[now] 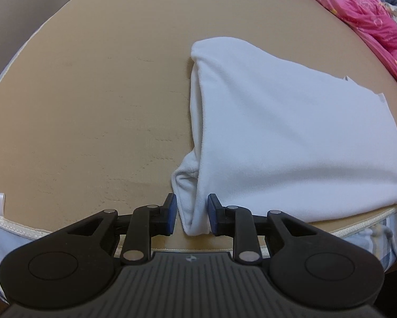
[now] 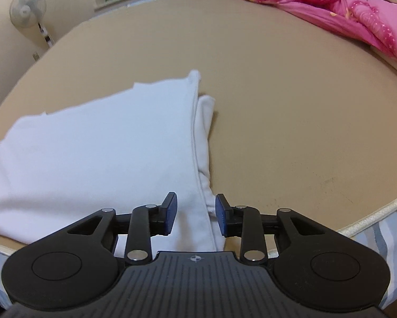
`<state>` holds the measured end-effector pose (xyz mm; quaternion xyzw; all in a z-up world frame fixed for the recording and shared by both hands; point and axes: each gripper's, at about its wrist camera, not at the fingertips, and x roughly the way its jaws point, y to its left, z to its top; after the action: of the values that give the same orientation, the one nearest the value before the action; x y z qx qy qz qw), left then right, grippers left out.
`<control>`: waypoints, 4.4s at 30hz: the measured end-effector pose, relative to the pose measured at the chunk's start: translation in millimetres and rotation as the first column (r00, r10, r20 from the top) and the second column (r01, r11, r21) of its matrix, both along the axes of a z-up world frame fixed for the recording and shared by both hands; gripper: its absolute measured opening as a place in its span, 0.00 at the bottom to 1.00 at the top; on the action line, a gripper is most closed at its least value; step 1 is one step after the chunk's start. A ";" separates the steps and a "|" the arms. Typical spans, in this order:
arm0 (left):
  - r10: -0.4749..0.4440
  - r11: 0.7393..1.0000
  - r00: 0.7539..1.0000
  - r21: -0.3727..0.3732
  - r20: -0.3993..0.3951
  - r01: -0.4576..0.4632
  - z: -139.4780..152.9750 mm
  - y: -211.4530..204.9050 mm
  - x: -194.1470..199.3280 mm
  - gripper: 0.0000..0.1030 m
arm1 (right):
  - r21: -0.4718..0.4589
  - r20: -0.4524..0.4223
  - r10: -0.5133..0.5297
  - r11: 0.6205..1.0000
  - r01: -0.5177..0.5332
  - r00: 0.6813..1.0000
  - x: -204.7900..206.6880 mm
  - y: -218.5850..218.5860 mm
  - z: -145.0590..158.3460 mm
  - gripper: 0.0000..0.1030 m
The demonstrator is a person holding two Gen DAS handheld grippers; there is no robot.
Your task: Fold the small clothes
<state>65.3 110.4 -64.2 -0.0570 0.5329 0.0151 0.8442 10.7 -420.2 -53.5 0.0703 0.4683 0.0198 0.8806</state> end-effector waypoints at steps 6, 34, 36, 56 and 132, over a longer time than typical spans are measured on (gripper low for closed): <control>0.009 1.000 1.000 -0.006 0.006 -0.009 -2.0 2.1 3.1 0.28 | -0.006 0.000 -0.025 1.000 0.025 1.000 9.4 3.2 -3.6 0.38; 0.261 0.871 0.951 -0.385 -0.166 -0.306 -22.5 55.0 -21.1 0.48 | 0.082 0.174 -0.062 0.995 0.049 0.983 6.3 4.3 33.8 0.38; 0.274 0.872 0.947 -0.373 -0.165 -0.318 -25.6 53.1 -19.7 0.49 | 0.087 0.181 -0.061 0.995 0.045 0.982 5.8 4.1 34.6 0.38; 0.294 0.905 0.956 -0.321 -0.007 -0.281 -12.1 17.4 -24.3 0.15 | 0.134 0.187 -0.103 0.988 0.079 0.977 4.7 -15.2 35.4 0.38; -0.305 0.931 0.921 -0.128 0.244 0.342 28.4 -243.6 17.8 0.24 | 0.418 0.103 -0.267 0.886 0.202 0.958 132.8 -68.2 -20.6 0.05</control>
<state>83.1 -133.2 -35.8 -0.0401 0.4376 -0.1763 0.8808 143.5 -488.5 -74.1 0.3046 0.3710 0.0142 0.8771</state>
